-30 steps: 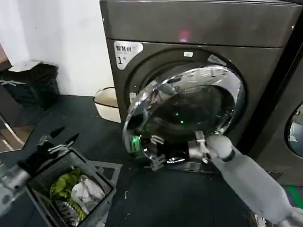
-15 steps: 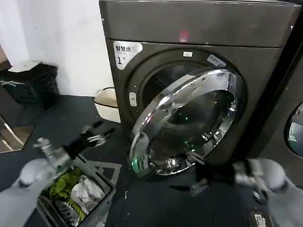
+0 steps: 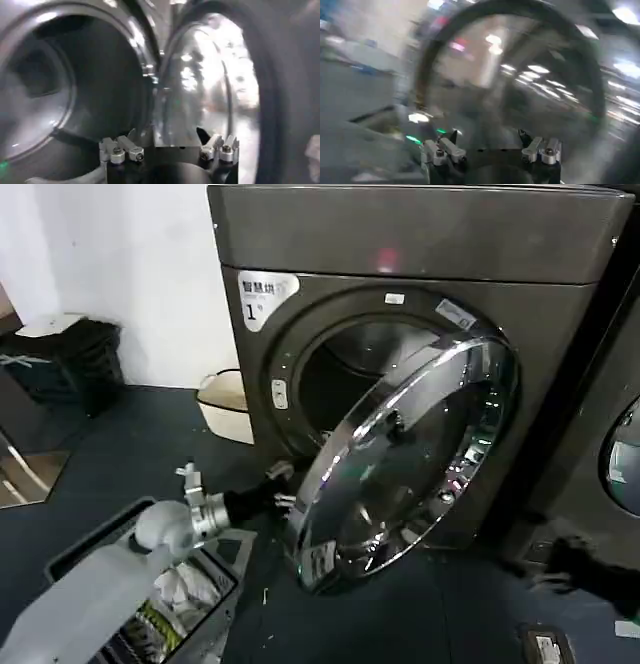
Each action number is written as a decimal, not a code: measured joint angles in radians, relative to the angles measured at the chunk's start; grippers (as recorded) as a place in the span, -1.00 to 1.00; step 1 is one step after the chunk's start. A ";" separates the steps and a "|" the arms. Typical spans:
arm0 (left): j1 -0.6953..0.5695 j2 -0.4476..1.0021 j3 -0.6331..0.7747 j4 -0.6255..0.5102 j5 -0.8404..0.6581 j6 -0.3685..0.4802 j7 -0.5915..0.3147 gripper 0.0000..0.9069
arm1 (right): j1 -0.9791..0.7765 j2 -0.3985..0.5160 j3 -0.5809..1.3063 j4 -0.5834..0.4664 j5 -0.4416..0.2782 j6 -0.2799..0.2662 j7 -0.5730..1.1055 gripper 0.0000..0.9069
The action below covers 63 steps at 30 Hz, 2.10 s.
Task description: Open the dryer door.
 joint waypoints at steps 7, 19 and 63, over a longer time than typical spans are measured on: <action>-0.067 0.006 0.110 -0.039 -0.044 -0.017 -0.002 1.00 | -0.070 0.083 0.255 0.021 -0.034 -0.132 0.307 1.00; -0.228 -0.102 0.325 -0.035 -0.092 -0.027 -0.038 1.00 | -0.089 0.038 0.629 -0.041 0.018 -0.389 0.847 1.00; -0.430 -0.695 0.521 0.387 0.102 -0.254 -0.396 1.00 | -0.222 -0.011 1.046 -0.140 0.032 -0.348 0.907 1.00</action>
